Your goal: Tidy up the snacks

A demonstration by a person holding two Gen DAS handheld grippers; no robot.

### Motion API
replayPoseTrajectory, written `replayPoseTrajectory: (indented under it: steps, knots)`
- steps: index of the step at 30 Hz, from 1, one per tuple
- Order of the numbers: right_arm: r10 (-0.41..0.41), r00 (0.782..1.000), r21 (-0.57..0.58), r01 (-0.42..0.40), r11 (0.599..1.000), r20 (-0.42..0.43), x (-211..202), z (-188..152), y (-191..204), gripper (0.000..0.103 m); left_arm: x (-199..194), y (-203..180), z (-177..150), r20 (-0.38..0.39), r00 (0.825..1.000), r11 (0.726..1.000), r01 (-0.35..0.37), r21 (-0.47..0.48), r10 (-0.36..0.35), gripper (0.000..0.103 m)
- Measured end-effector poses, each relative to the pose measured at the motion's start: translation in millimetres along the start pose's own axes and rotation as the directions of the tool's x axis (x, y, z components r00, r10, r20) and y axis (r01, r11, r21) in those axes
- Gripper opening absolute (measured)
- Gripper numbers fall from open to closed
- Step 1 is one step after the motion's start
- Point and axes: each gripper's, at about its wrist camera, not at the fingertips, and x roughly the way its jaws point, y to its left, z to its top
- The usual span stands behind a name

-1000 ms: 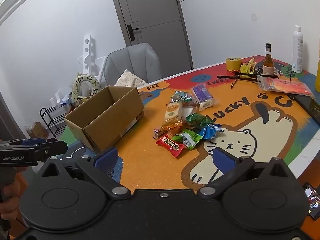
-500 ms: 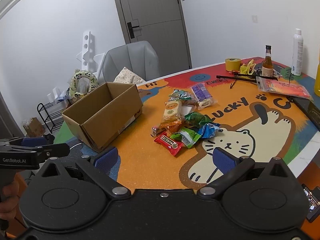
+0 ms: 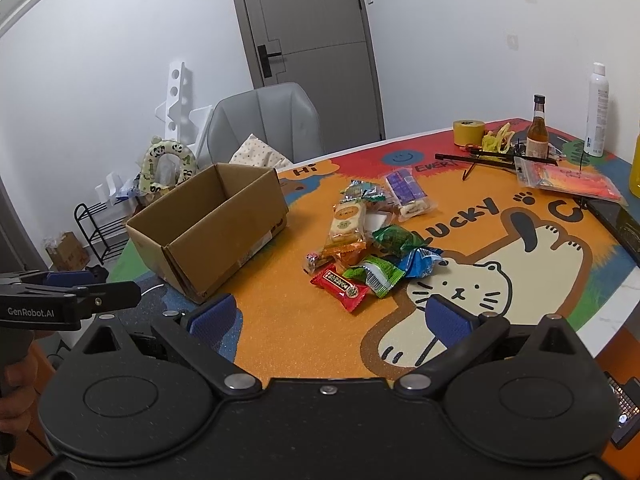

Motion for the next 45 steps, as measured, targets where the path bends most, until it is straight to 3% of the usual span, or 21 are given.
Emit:
replayPoseTrajectory:
  steps: [45]
  knots:
    - [-0.026, 1.0, -0.021, 0.026, 0.999, 0.012, 4.0, 3.5, -0.2, 0.103, -2.9, -2.4, 2.9, 0.002, 1.0, 1.0, 0.012, 0.006, -0.012, 0.103]
